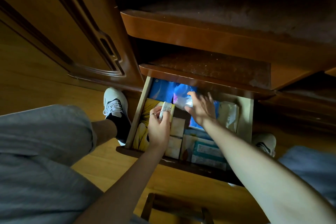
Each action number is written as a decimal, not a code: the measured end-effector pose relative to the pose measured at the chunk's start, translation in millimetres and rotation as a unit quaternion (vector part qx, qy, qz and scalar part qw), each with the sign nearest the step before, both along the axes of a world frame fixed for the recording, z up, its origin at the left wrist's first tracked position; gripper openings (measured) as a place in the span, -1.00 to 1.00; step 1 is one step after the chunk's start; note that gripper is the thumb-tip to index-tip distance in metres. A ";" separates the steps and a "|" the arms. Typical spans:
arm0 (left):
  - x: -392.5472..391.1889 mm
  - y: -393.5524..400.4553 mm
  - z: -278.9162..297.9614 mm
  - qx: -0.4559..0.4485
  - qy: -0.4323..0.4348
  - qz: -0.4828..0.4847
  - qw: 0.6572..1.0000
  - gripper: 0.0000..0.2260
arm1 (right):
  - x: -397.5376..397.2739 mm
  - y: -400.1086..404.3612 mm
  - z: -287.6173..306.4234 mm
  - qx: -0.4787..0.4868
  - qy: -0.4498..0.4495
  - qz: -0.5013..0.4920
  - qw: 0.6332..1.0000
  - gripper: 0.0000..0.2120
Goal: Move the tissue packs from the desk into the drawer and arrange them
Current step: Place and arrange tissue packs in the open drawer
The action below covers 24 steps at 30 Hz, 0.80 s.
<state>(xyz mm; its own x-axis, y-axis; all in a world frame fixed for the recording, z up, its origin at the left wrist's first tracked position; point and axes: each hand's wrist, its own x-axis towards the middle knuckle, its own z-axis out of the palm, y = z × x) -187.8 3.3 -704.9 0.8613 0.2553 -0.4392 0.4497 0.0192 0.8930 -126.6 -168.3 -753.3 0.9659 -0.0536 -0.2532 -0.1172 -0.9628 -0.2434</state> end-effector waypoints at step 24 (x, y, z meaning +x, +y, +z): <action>-0.3 -3.1 -9.7 0.018 -0.015 -0.042 0.999 -0.87 | -26.3 -10.0 -17.1 -0.043 -0.062 0.066 0.995 -0.39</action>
